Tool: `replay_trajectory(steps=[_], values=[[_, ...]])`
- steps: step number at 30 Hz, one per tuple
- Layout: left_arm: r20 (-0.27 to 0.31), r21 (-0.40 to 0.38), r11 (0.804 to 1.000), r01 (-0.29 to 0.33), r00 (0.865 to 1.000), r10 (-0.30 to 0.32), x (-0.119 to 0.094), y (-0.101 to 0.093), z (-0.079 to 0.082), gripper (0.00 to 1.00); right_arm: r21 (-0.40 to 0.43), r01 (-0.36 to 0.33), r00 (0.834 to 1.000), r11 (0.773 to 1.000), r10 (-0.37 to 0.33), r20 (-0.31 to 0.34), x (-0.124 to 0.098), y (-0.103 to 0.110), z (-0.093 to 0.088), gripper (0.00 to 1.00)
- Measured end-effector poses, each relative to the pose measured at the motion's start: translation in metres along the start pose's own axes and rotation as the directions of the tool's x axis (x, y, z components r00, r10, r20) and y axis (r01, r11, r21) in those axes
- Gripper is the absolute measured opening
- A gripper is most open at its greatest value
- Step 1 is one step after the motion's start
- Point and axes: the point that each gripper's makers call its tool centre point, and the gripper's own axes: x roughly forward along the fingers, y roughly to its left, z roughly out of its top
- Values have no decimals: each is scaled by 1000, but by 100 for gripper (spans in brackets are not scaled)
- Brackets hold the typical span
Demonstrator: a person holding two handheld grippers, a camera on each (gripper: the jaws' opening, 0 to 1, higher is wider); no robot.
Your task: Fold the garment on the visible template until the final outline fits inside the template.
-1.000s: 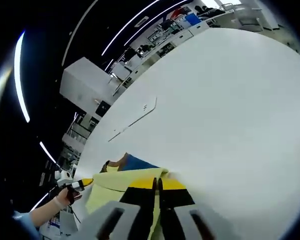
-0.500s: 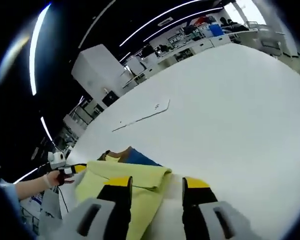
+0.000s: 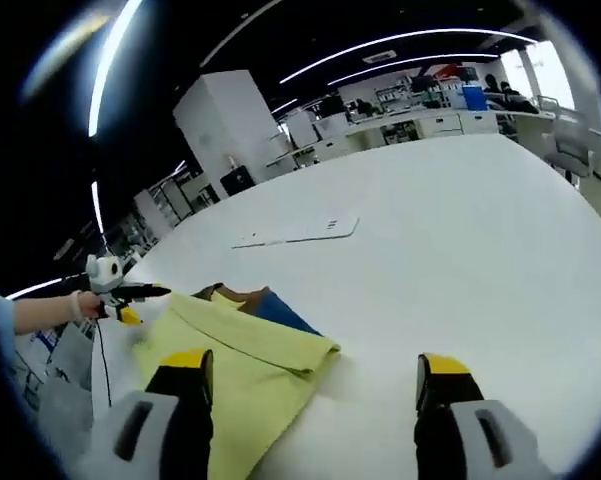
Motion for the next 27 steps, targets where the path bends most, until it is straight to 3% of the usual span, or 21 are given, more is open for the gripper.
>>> replay_trajectory(steps=[4,7,10,14,19,20,22,25,26,27], values=[[-73,102,994,30,997,-23,-1,-6,-7,98,-120,18,999,993,-23,-38,-3,-4,-4,91],[-115,209,977,41,993,-17,-3,-8,-7,97,-262,25,997,965,-44,-67,-4,-5,-6,91],[-154,303,952,35,988,13,-6,-6,-7,93,-335,22,994,942,-56,-93,-4,-5,-8,87],[-144,334,942,29,989,21,-7,-8,-1,89,-367,5,993,930,-49,-110,-2,-1,-9,83],[-130,401,916,15,991,40,-10,-6,4,80,-446,8,991,895,-68,-118,-1,-1,-6,79],[-124,411,911,14,991,41,-10,-6,5,79,-469,13,991,883,-74,-111,-1,0,-4,77],[-117,432,902,10,992,45,-11,-6,7,72,-555,32,992,831,-93,-82,-2,-1,5,70],[-81,472,882,-10,995,54,-12,-5,12,63,-615,47,990,787,-120,-77,-1,0,9,63],[-80,496,868,-24,994,73,-12,-2,13,61,-645,52,988,762,-131,-76,-1,-1,11,60],[-77,517,855,-34,993,87,-13,0,13,58,-692,55,989,720,-137,-63,-1,0,14,58]])
